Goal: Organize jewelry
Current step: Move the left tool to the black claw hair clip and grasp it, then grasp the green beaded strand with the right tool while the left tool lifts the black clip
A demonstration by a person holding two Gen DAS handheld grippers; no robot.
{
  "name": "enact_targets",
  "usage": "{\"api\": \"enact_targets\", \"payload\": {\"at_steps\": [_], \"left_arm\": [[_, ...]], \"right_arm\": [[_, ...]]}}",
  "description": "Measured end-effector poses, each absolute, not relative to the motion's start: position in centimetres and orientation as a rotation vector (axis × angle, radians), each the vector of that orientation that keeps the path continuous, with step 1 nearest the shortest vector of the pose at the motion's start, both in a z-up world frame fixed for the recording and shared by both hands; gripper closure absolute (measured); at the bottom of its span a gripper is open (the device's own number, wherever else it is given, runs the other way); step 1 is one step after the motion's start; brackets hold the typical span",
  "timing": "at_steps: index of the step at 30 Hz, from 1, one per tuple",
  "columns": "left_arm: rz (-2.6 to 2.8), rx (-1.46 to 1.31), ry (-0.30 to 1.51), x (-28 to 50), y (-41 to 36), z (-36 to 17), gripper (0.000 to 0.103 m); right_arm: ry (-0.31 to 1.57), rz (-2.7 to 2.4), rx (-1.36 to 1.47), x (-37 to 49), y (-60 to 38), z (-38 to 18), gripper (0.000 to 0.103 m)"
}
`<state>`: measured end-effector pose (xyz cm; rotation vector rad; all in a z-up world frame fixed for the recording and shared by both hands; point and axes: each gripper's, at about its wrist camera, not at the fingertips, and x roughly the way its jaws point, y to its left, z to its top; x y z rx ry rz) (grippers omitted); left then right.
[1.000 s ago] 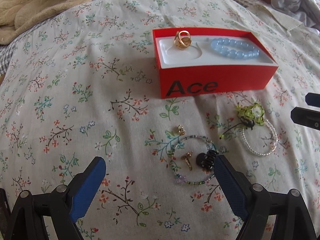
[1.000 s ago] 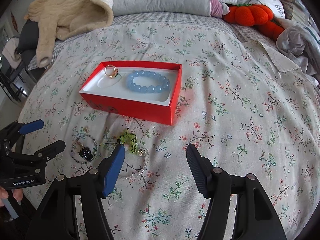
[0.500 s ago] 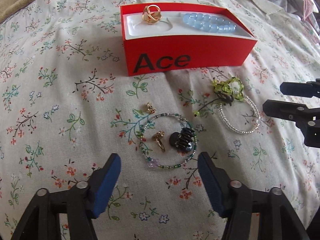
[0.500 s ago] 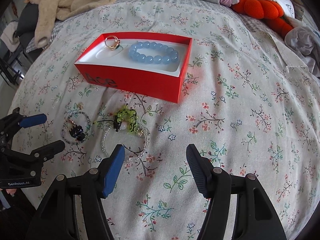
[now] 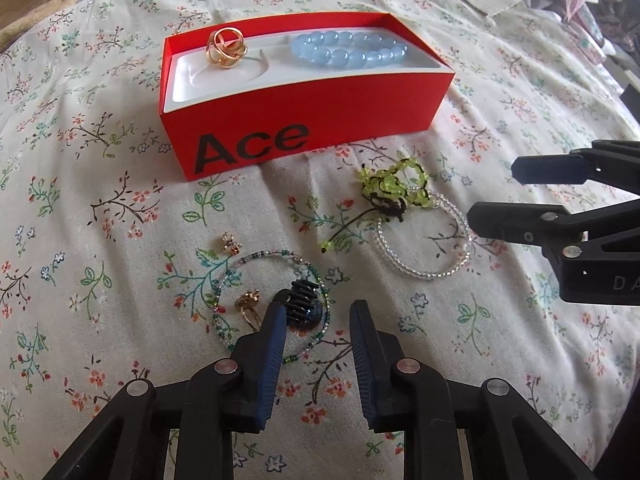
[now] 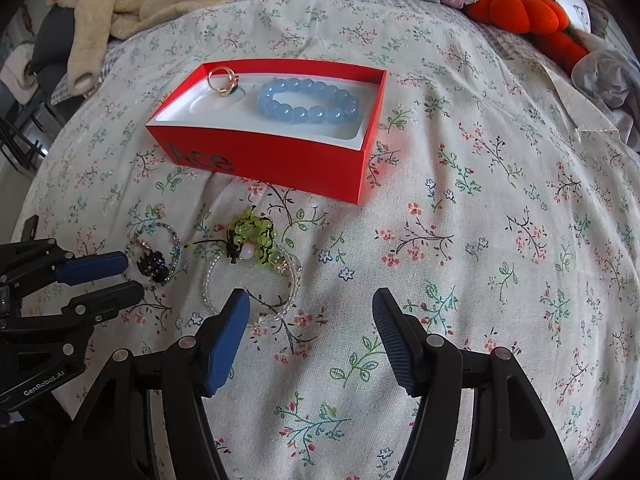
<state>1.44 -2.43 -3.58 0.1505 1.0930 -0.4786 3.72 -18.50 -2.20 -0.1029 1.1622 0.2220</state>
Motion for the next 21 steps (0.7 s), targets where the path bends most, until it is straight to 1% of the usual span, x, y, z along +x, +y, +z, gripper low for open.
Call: {"api": "enact_targets", "payload": {"at_steps": [3, 5, 7, 21], "left_arm": [[-0.458, 0.167, 1.098, 2.0, -2.7, -4.1, 0.077], [-0.451, 0.168, 1.105, 2.4, -2.7, -4.5, 0.081], [-0.446, 0.177, 1.116, 2.6, -2.8, -4.8, 0.09], [-0.46, 0.149, 1.088, 1.8, -2.4, -2.7, 0.091]], "right_arm": [[1.162, 0.221, -0.101, 3.8, -18.6, -2.2, 0.036], [1.16, 0.22, -0.099, 3.8, -18.7, -2.1, 0.036], [1.158, 0.219, -0.097, 3.8, -18.8, -2.1, 0.036], [1.133, 0.267, -0.027, 4.6, -18.8, -1.5, 0.036]]}}
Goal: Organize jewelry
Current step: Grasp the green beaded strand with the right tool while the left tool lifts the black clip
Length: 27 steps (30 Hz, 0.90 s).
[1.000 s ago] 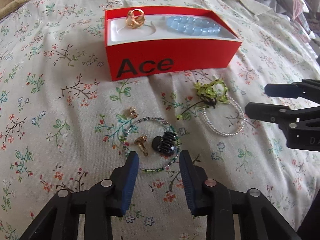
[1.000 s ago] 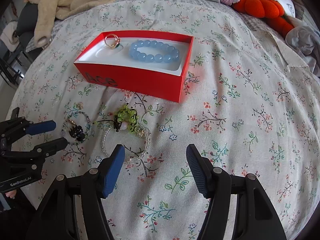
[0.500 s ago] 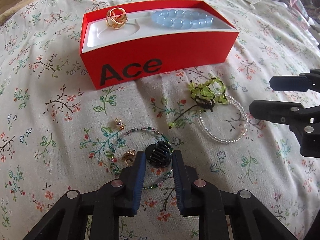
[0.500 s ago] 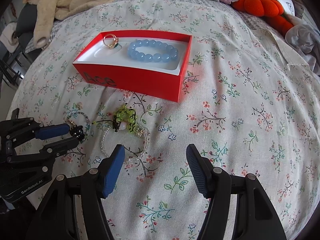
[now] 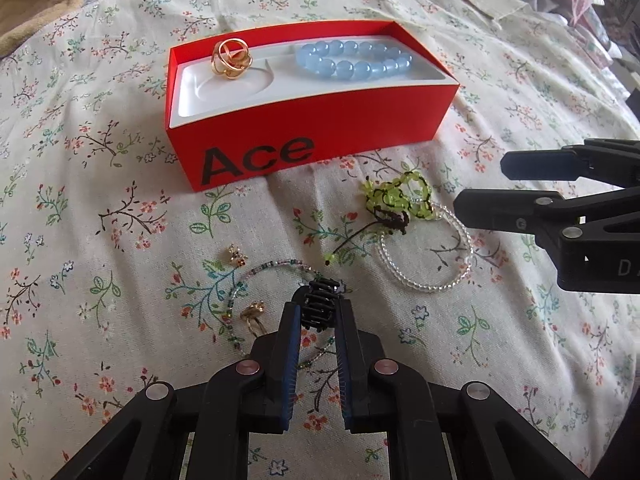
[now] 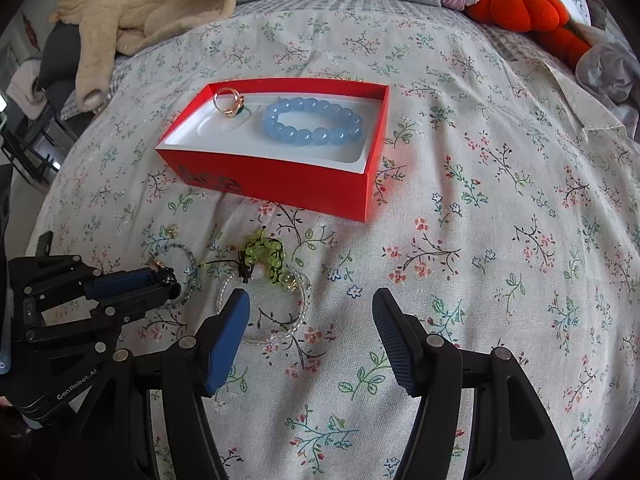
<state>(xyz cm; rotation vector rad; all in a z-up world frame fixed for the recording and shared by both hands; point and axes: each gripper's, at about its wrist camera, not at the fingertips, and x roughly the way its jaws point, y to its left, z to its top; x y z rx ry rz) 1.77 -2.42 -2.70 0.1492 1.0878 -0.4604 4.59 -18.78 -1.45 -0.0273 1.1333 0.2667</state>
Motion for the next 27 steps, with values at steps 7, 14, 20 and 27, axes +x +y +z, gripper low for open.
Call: {"api": "enact_targets", "payload": {"at_steps": [7, 14, 20, 27], "left_arm": [[-0.442, 0.13, 1.079, 1.7, -1.4, -2.2, 0.091], [-0.433, 0.124, 1.075, 1.6, -1.1, -2.0, 0.091], [-0.423, 0.119, 1.073, 1.7, -0.9, -2.0, 0.091], [-0.411, 0.108, 1.068, 1.8, -0.7, -1.8, 0.091]], "right_arm": [[1.137, 0.306, 0.0, 5.7, -17.8, -1.6, 0.046], [1.156, 0.322, 0.0, 6.8, -16.8, -2.3, 0.068], [1.185, 0.327, -0.003, 7.3, -16.4, -3.2, 0.081], [1.177, 0.335, -0.008, 7.3, -16.3, -2.8, 0.095]]}}
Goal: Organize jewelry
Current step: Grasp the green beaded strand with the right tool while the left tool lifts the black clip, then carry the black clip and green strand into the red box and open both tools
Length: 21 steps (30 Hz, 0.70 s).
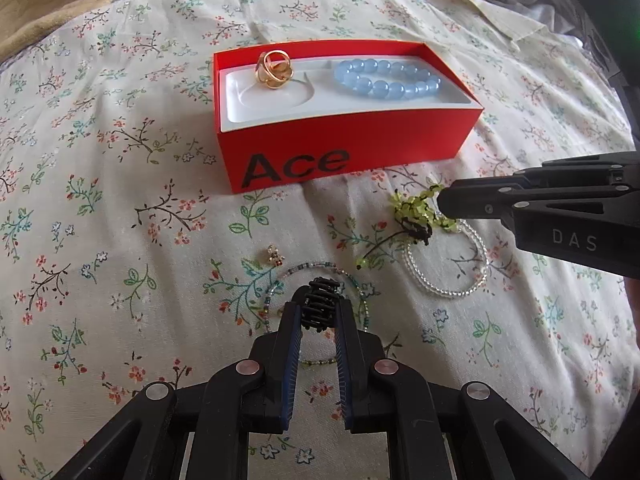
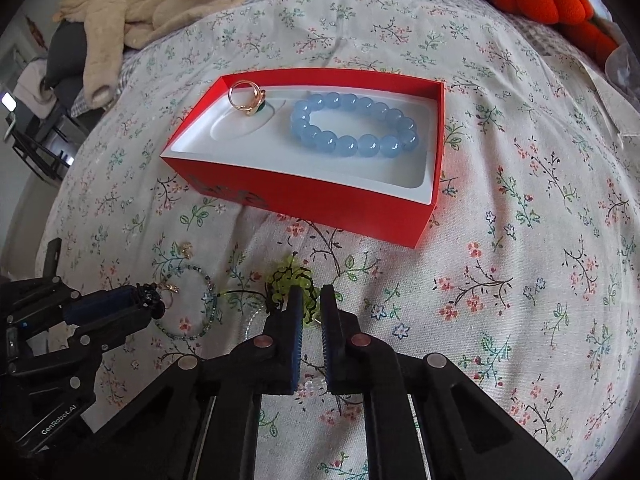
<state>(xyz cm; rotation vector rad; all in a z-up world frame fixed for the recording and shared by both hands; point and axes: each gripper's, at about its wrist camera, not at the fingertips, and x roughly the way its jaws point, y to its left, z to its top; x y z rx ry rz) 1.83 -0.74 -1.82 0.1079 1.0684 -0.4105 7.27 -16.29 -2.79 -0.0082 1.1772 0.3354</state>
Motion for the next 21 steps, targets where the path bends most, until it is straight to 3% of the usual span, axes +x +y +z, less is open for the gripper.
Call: {"api": "enact_targets", "payload": {"at_steps": [21], "left_arm": [[-0.394, 0.044, 0.967, 2.9, -0.1, 2.0, 0.091]], "right_arm": [[1.032, 0.391, 0.015, 5.4, -16.3, 3.0, 0.096]]}}
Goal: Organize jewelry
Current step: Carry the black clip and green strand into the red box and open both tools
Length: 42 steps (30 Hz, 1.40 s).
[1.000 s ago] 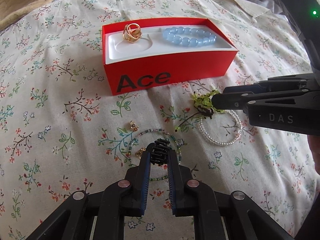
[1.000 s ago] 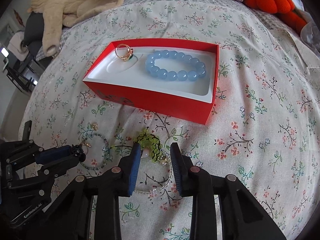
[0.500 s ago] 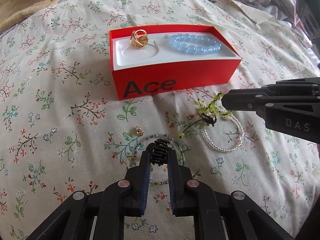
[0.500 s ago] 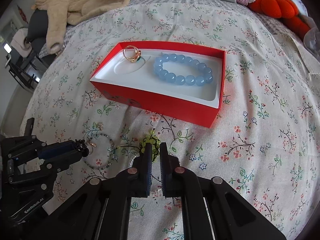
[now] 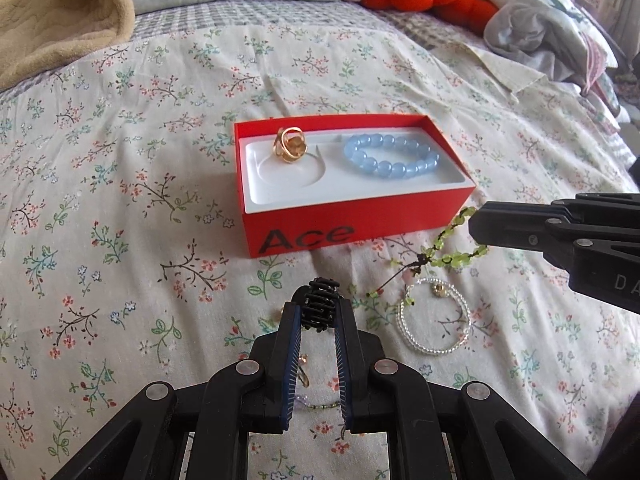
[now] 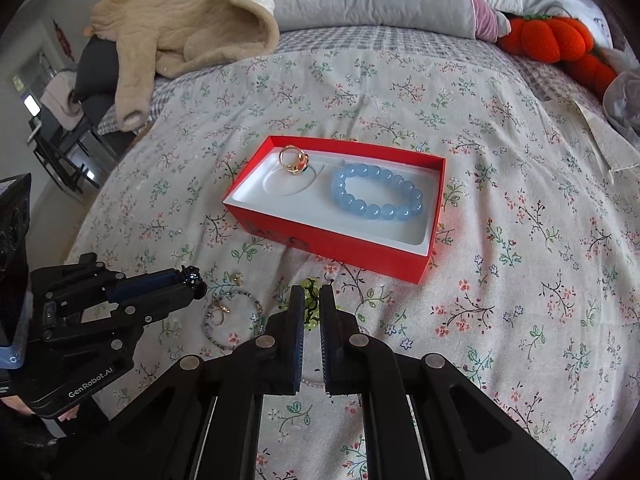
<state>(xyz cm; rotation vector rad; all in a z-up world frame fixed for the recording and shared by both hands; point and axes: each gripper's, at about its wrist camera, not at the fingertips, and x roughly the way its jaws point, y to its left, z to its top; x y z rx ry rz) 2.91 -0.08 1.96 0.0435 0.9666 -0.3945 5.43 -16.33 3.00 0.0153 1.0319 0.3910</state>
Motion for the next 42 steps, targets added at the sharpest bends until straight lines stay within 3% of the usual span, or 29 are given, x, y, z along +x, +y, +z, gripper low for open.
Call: {"api": "enact_targets", "payload": {"at_steps": [26, 42], "left_arm": [[-0.336, -0.008, 0.862, 8.6, -2.0, 2.5, 0.091], [-0.275, 0.033, 0.884, 11.3, -3.5, -0.5, 0.09]], "right_arm": [[0.791, 0.354, 0.175, 8.0, -19.8, 9.9, 0.097], [0.832, 0.318, 0.208, 11.2, -19.8, 6.5, 0.097]]}}
